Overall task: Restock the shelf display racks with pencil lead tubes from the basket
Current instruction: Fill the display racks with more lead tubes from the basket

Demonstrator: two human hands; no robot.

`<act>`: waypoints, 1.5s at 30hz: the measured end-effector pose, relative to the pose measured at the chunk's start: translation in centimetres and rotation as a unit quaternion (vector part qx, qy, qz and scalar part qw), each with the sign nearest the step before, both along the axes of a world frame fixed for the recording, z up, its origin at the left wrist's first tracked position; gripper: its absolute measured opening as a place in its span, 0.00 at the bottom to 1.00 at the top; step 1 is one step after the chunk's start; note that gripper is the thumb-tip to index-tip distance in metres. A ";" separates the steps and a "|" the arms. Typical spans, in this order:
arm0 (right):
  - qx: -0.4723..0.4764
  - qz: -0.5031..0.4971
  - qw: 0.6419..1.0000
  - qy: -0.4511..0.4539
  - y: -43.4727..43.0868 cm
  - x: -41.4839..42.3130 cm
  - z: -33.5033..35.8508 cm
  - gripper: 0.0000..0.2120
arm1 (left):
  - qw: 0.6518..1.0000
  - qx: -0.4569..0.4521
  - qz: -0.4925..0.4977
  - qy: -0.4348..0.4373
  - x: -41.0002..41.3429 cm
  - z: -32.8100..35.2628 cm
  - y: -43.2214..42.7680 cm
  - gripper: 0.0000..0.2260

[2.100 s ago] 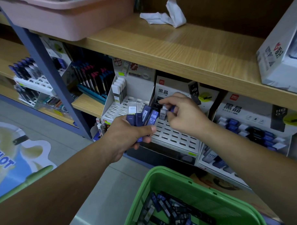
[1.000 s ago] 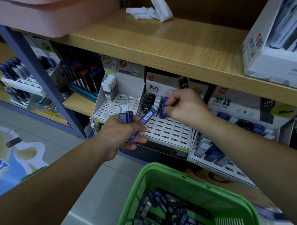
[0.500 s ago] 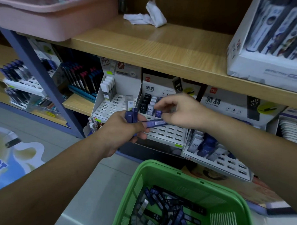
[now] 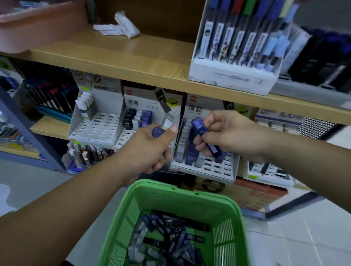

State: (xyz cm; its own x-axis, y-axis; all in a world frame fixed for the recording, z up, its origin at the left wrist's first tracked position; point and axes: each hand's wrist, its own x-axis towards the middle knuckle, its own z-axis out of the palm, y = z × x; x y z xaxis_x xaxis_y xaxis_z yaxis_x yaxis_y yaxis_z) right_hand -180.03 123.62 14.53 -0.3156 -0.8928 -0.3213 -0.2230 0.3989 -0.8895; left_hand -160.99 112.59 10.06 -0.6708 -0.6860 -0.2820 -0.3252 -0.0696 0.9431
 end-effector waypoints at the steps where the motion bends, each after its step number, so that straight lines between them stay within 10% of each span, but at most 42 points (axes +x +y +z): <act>1: -0.009 -0.019 1.000 -0.007 1.0 -0.5 0.2 0.11 | 1.000 0.008 -0.013 -0.002 -0.5 0.1 0.7 0.15; 6: -0.019 -0.089 0.995 0.038 4.3 -3.0 0.1 0.09 | 0.997 0.037 -0.067 -0.013 -2.4 -0.4 3.2 0.17; 17: -0.074 -0.180 0.963 -0.186 5.3 -3.9 -0.8 0.12 | 0.997 0.073 -0.014 0.023 -5.8 -1.7 5.8 0.17; 33: -0.144 -0.077 0.969 -0.184 6.2 -5.8 -0.4 0.21 | 0.970 0.183 -0.105 0.118 -5.9 -1.6 5.7 0.14; 39: -0.114 -0.099 0.987 0.061 6.3 -6.7 -1.3 0.04 | 0.995 0.081 -0.058 0.000 -5.8 -2.2 5.3 0.15; 45: -0.069 -0.100 0.959 0.257 6.1 -7.1 -4.7 0.10 | 0.994 0.069 -0.085 -0.025 -5.3 -2.5 5.2 0.14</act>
State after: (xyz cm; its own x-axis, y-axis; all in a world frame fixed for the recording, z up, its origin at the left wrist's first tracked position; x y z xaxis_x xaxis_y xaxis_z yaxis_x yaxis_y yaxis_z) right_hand -187.09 129.76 9.79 -0.5696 -0.8210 0.0404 -0.5779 0.3650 -0.7299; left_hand -166.32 117.80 7.60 -0.7569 -0.5159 -0.4012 -0.3889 -0.1378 0.9109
